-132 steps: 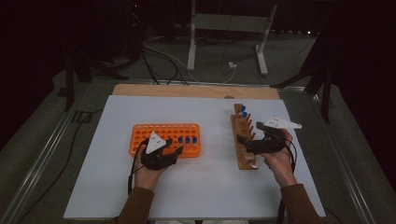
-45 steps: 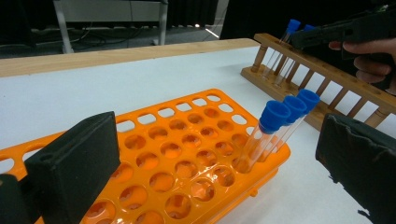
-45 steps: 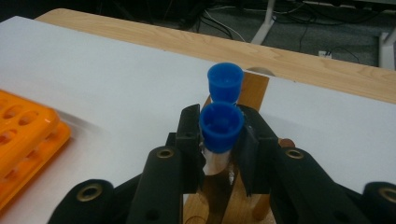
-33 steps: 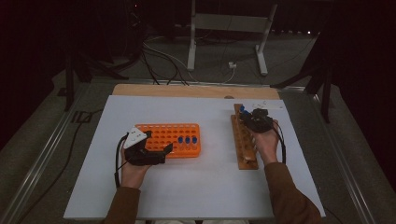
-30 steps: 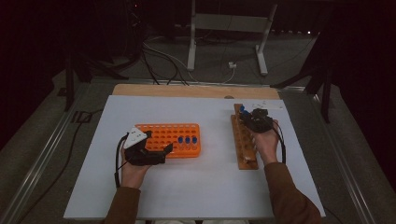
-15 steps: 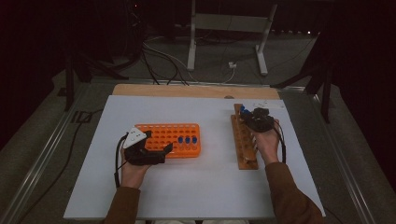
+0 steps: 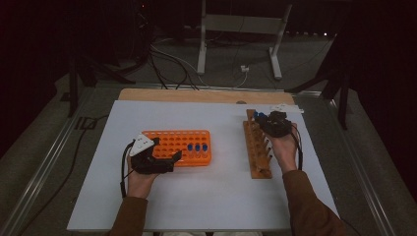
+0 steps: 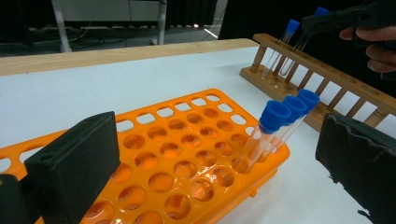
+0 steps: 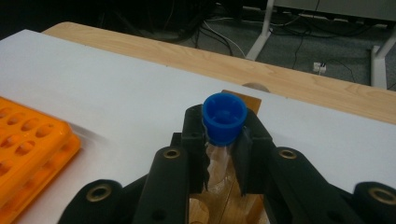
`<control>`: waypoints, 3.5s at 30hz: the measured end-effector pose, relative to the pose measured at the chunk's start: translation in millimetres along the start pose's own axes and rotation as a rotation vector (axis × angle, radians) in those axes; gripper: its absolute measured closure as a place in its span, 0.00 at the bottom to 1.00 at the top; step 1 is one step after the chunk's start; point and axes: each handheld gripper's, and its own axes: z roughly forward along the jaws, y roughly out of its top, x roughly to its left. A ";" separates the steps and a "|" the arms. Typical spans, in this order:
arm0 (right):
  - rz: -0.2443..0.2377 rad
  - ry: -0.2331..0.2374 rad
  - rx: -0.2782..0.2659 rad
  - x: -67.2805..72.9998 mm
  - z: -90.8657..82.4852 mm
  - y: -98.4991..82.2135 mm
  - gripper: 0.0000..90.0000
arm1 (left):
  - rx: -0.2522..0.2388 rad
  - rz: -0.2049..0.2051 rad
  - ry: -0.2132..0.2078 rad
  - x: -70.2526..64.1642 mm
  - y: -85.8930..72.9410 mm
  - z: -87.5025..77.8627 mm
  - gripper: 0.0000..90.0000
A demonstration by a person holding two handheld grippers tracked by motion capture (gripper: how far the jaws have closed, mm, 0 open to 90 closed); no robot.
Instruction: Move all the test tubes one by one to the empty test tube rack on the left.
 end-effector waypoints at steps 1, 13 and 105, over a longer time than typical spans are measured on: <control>-0.002 -0.001 -0.002 0.3 -0.7 1.0 0.85 | 0.000 0.000 0.000 0.1 0.0 0.0 0.01; -0.007 -0.001 0.001 1.9 -11.7 14.5 0.85 | -0.010 -0.008 0.002 1.4 0.8 -2.3 0.01; -0.118 0.238 0.023 77.2 -40.0 48.1 0.85 | 0.000 0.141 -0.012 -58.7 47.7 46.5 0.01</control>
